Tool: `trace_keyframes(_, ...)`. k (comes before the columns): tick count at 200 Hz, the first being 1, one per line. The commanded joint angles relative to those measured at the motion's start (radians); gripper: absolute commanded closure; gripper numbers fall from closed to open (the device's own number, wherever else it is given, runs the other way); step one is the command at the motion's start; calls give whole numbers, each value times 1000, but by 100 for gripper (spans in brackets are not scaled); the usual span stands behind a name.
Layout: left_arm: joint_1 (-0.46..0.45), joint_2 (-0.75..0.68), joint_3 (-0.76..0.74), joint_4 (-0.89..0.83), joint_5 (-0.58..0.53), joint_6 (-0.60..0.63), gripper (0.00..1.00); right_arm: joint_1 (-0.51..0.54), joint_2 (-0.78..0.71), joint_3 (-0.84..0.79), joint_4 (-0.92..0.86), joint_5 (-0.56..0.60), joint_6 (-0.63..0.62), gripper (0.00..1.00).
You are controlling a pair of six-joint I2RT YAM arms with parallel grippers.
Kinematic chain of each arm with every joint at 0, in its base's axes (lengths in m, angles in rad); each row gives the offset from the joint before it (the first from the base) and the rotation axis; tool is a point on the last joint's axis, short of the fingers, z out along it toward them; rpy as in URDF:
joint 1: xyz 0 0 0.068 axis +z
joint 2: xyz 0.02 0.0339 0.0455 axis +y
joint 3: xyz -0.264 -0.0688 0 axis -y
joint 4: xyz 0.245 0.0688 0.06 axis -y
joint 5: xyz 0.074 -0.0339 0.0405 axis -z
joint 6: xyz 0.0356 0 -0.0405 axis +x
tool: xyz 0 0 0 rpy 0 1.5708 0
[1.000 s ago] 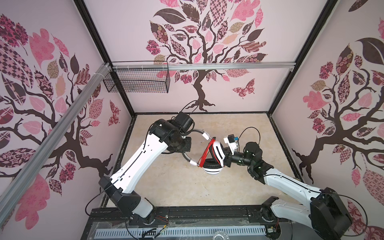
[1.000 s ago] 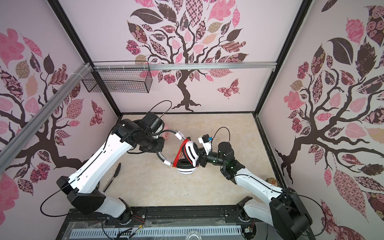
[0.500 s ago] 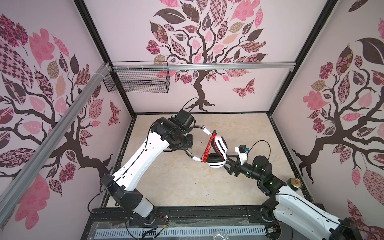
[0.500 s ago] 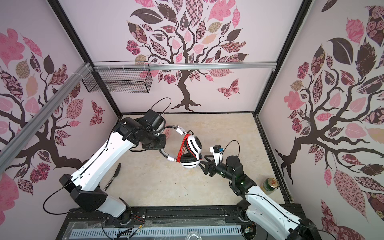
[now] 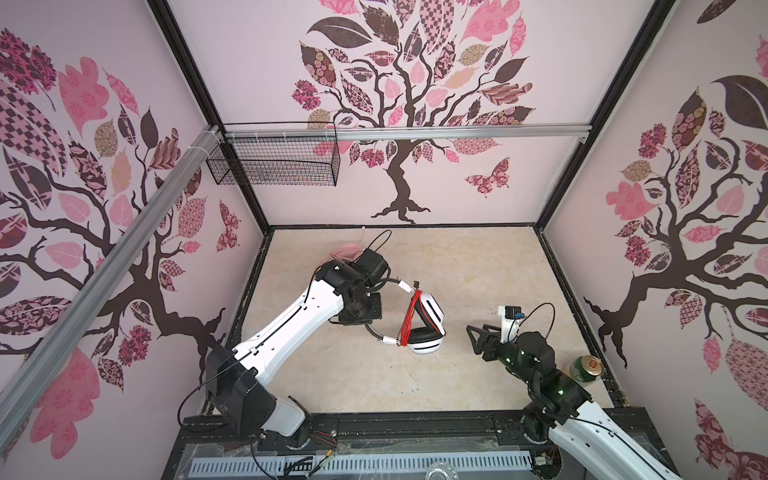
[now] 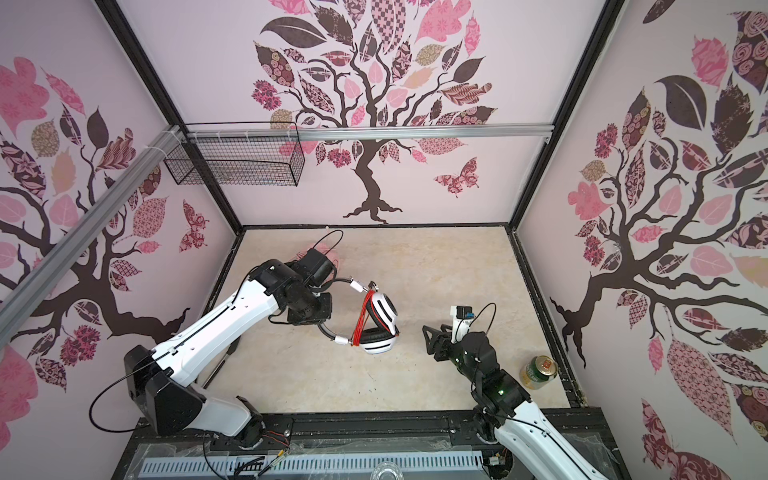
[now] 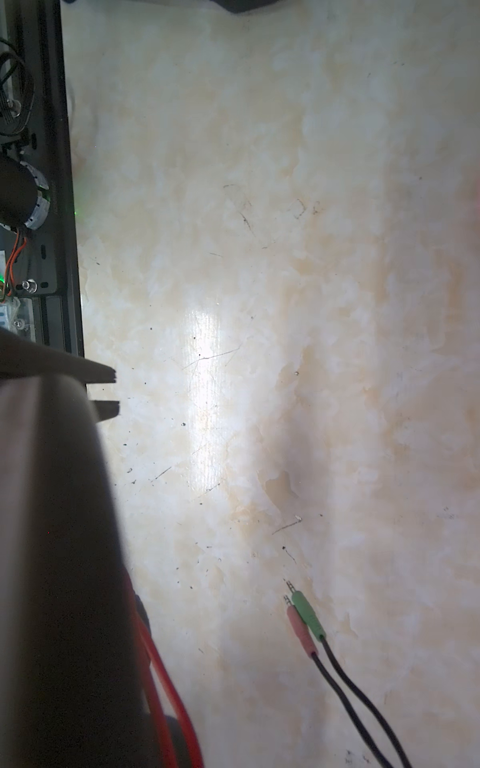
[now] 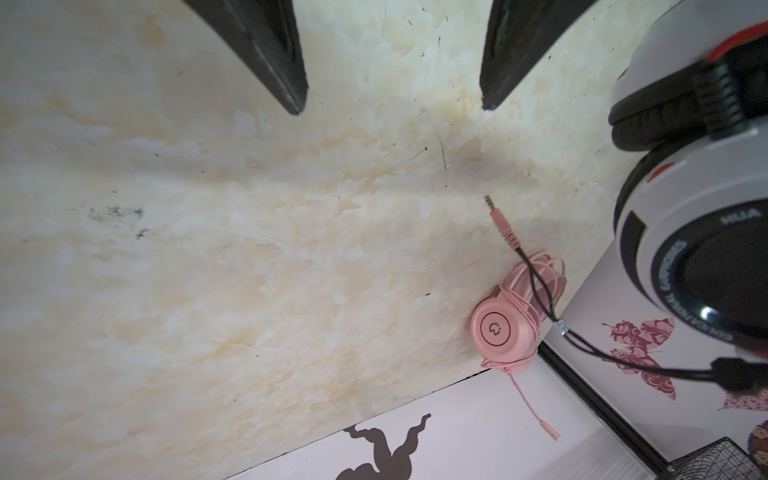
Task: Wrap the headphones
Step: 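Release the black cable and withdraw the right gripper toward the robot, then lower the white headset onto the table and open the left gripper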
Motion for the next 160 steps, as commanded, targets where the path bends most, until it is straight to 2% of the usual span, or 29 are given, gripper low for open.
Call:
trace_keyframes(1, -42, -81, -77, 101, 51, -71, 100, -4, -9, -2, -19, 41, 15, 31)
trace_keyframes(35, -131, -122, -173, 113, 40, -151, 100, -5, -10, -3, -20, 38, 9, 31)
trace_keyframes(82, -142, -134, -309, 232, 94, -199, 100, -4, -7, -3, -15, 46, -7, 31)
trace_keyframes(128, -138, 72, -153, 193, 64, -137, 100, -5, -15, -3, -5, 62, -26, 31)
trace_keyframes(160, -97, 197, -60, 196, 60, -95, 100, -5, -15, 1, -8, 56, -29, 31)
